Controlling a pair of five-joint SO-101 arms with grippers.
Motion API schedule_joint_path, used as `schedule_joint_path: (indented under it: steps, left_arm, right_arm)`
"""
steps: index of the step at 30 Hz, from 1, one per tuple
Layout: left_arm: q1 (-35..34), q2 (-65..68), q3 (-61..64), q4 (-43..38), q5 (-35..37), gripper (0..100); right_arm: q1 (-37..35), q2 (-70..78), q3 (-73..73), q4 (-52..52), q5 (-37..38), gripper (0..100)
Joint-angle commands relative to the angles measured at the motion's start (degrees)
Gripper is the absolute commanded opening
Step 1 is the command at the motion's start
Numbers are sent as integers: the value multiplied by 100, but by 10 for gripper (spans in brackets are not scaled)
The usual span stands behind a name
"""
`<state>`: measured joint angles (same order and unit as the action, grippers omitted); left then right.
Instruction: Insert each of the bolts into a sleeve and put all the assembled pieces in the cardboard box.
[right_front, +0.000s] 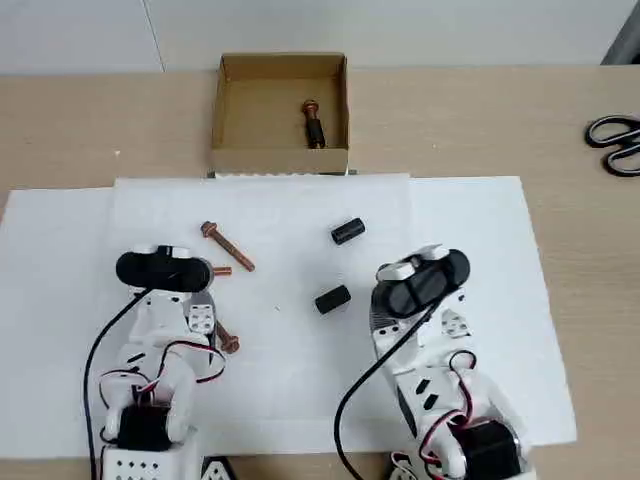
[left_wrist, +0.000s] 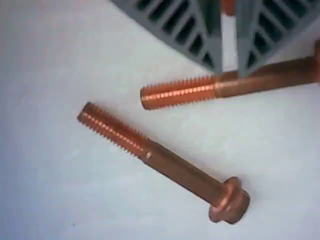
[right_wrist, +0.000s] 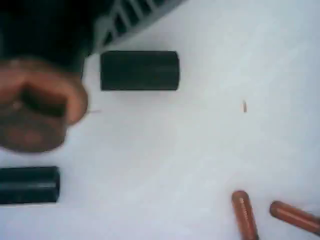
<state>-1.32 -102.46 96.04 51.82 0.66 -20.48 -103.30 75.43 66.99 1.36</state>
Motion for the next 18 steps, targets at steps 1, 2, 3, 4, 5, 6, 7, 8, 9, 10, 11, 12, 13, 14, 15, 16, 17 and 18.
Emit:
schedule_joint_path:
  steps: [1, 2, 3, 4, 5, 6, 7, 8, 9, 10, 11, 12, 13, 14, 15, 16, 17, 18]
  left_arm:
    - [18, -44, -4, -176, 0, 7]
    - [18, -44, -4, -176, 0, 7]
    - [18, -44, -4, -176, 0, 7]
    - [18, -44, -4, -176, 0, 7]
    - [18, -44, -4, -176, 0, 7]
    - [18, -44, -4, -176, 0, 7]
    - [18, -44, -4, -176, 0, 7]
    - [18, -44, -4, -176, 0, 7]
    - [18, -44, -4, -176, 0, 7]
    - [18, -44, -4, -176, 0, 7]
    - [18, -44, -4, -176, -9, 7]
    - [26, -44, -4, -176, -9, 7]
    - [26, -44, -4, -176, -9, 7]
    - [26, -44, -4, -176, -9, 7]
    - [26, -44, -4, -176, -9, 7]
    - [26, -44, -4, -176, -9, 7]
    - [26, -44, -4, -176, -9, 7]
    - [26, -44, -4, -176, -9, 7]
  right_arm:
    - [40, -40, -35, -101, -53, 4]
    - [40, -40, -26, -171, -53, 4]
    - [48, -40, -26, -251, -62, 4]
    - [48, -31, -26, -347, -62, 4]
    - [48, 22, -35, -479, -62, 4]
    - [48, 127, -62, -620, -62, 4]
    - [48, 295, -105, -778, -53, 4]
    - [48, 523, -229, -919, -53, 4]
    - [48, 840, -396, -1059, -53, 4]
    - [48, 1235, -624, -1209, -53, 4]
    - [48, 1675, -905, -1349, -62, 4]
    - [48, 2158, -1222, -1473, -70, 4]
    - [48, 2668, -1574, -1578, -70, 4]
    - [48, 3169, -1908, -1684, -70, 4]
    - [48, 3670, -2251, -1780, -70, 4]
    - [48, 4127, -2576, -1877, -62, 4]
    - [48, 4576, -2857, -2000, -53, 4]
    - [48, 4998, -3147, -2123, -53, 4]
